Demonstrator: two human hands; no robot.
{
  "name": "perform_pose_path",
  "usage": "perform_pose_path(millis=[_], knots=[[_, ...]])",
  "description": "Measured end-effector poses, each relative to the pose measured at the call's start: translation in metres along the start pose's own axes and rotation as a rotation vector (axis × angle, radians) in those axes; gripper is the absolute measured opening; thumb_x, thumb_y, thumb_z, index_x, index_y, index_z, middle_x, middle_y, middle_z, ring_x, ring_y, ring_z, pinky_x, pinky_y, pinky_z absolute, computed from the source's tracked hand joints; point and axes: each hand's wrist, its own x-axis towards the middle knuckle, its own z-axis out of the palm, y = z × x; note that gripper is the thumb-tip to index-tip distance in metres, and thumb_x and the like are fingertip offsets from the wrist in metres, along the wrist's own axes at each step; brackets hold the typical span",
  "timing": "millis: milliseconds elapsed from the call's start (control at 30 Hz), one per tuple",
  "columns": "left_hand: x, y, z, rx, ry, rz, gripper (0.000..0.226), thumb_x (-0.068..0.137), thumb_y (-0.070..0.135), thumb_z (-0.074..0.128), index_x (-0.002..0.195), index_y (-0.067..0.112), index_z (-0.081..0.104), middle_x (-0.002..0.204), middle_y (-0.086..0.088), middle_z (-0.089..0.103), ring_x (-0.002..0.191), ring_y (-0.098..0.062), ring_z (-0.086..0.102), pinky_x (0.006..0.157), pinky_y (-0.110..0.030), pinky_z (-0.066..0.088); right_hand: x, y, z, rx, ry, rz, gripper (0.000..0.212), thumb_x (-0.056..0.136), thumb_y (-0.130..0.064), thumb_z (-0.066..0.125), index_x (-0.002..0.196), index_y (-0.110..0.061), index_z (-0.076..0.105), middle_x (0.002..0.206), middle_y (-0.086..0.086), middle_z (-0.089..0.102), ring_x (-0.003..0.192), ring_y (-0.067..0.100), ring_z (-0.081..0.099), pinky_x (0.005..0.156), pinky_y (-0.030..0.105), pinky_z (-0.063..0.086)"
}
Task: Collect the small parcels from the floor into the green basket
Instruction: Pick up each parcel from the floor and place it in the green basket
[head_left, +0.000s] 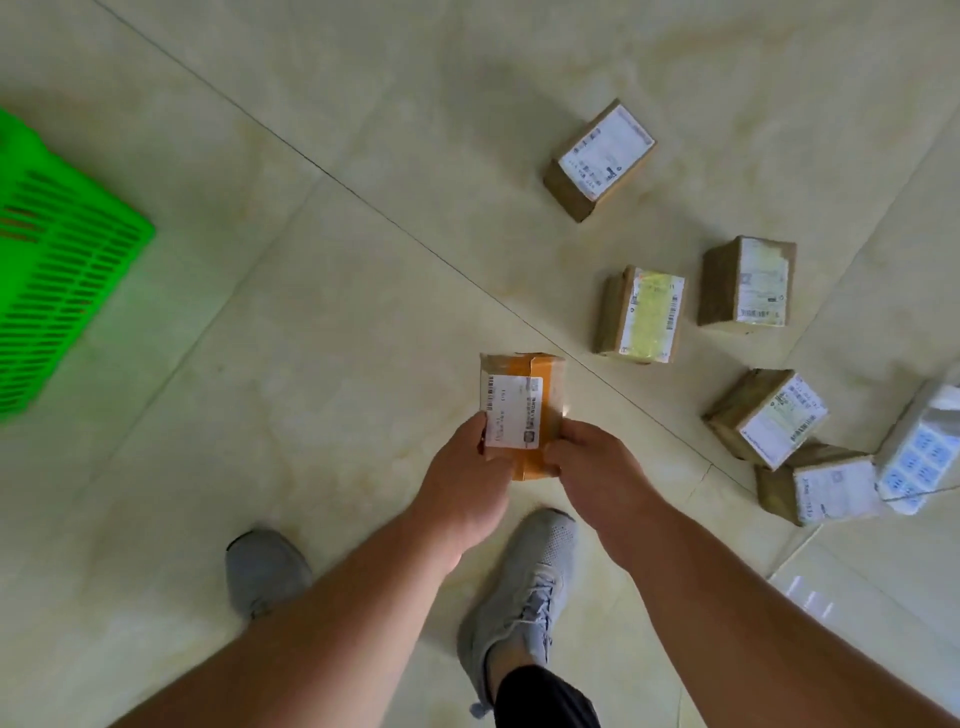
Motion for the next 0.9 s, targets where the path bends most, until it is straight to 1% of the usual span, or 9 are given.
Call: perform_pose_path(millis=[100, 233, 433, 533, 633, 700, 800, 833, 900], knots=[[-0.029, -0.003, -0.045, -0.049, 0.081, 0.008, 0.057, 0.087, 0.006, 0.044, 0.133, 0.038, 0.057, 0.125, 0.014, 0.068, 0.116, -0.007, 0.061, 0.078, -0.011, 0.041, -0.035, -0.039, 0.029, -0.089, -0.051, -0.074, 0.032, 0.079, -0.026, 0.050, 0.092, -0.040, 0.076, 0.103, -0.007, 0.077, 0.103, 0.018, 0.070, 0.098, 0.044, 0.054], [-0.071, -0.006, -0.107, -0.120, 0.175, 0.035, 0.056, 0.090, 0.008, 0.045, 0.134, 0.039, 0.057, 0.123, 0.017, 0.068, 0.113, -0.002, 0.061, 0.076, -0.009, 0.040, -0.080, -0.088, 0.075, -0.238, -0.090, -0.189, 0.037, 0.089, -0.021, 0.048, 0.115, -0.029, 0.073, 0.111, -0.001, 0.074, 0.106, 0.020, 0.067, 0.101, 0.045, 0.052], [-0.134, -0.021, -0.202, -0.254, 0.276, 0.077, 0.049, 0.092, 0.013, 0.046, 0.129, 0.042, 0.058, 0.120, 0.018, 0.069, 0.109, 0.000, 0.063, 0.076, -0.014, 0.045, -0.147, -0.151, 0.156, -0.399, -0.138, -0.297, 0.036, 0.092, -0.025, 0.046, 0.117, -0.029, 0.072, 0.107, -0.004, 0.074, 0.101, 0.018, 0.067, 0.097, 0.044, 0.053], [-0.166, -0.033, -0.254, -0.303, 0.338, 0.083, 0.048, 0.090, 0.014, 0.045, 0.124, 0.044, 0.059, 0.116, 0.019, 0.069, 0.105, -0.006, 0.066, 0.077, -0.024, 0.053, -0.183, -0.182, 0.204, -0.497, -0.176, -0.361, 0.036, 0.094, -0.024, 0.044, 0.117, -0.030, 0.071, 0.109, -0.006, 0.074, 0.102, 0.017, 0.067, 0.098, 0.044, 0.053], [-0.197, -0.047, -0.304, -0.359, 0.399, 0.078, 0.044, 0.090, 0.017, 0.045, 0.121, 0.046, 0.059, 0.115, 0.019, 0.070, 0.100, -0.009, 0.068, 0.084, -0.034, 0.056, -0.219, -0.209, 0.251, -0.579, -0.221, -0.392, 0.038, 0.093, -0.025, 0.042, 0.118, -0.032, 0.071, 0.107, -0.010, 0.074, 0.102, 0.015, 0.068, 0.098, 0.041, 0.053], [-0.214, -0.057, -0.334, -0.390, 0.426, 0.088, 0.042, 0.093, 0.019, 0.046, 0.125, 0.045, 0.058, 0.121, 0.018, 0.069, 0.101, -0.003, 0.065, 0.087, -0.029, 0.056, -0.239, -0.227, 0.280, -0.615, -0.251, -0.417, 0.038, 0.094, -0.026, 0.042, 0.117, -0.034, 0.071, 0.106, -0.012, 0.075, 0.099, 0.014, 0.068, 0.096, 0.040, 0.054], [-0.235, -0.068, -0.375, -0.461, 0.475, 0.087, 0.042, 0.097, 0.019, 0.046, 0.130, 0.043, 0.056, 0.127, 0.020, 0.065, 0.110, -0.001, 0.061, 0.082, -0.014, 0.047, -0.260, -0.253, 0.323, -0.644, -0.301, -0.435, 0.037, 0.094, -0.026, 0.044, 0.117, -0.036, 0.072, 0.107, -0.011, 0.075, 0.093, 0.011, 0.068, 0.090, 0.034, 0.055], [-0.239, -0.073, -0.386, -0.493, 0.486, 0.088, 0.042, 0.098, 0.018, 0.047, 0.130, 0.043, 0.056, 0.129, 0.021, 0.064, 0.114, -0.002, 0.059, 0.086, -0.013, 0.046, -0.264, -0.260, 0.337, -0.651, -0.314, -0.440, 0.038, 0.093, -0.026, 0.045, 0.115, -0.036, 0.073, 0.108, -0.011, 0.076, 0.093, 0.010, 0.068, 0.091, 0.032, 0.055], [-0.244, -0.082, -0.406, -0.550, 0.514, 0.091, 0.048, 0.097, 0.017, 0.047, 0.140, 0.039, 0.055, 0.136, 0.018, 0.063, 0.123, -0.005, 0.058, 0.103, -0.023, 0.046, -0.268, -0.272, 0.363, -0.656, -0.350, -0.451, 0.038, 0.088, -0.027, 0.047, 0.110, -0.039, 0.076, 0.109, -0.013, 0.077, 0.100, 0.009, 0.069, 0.097, 0.034, 0.054]])
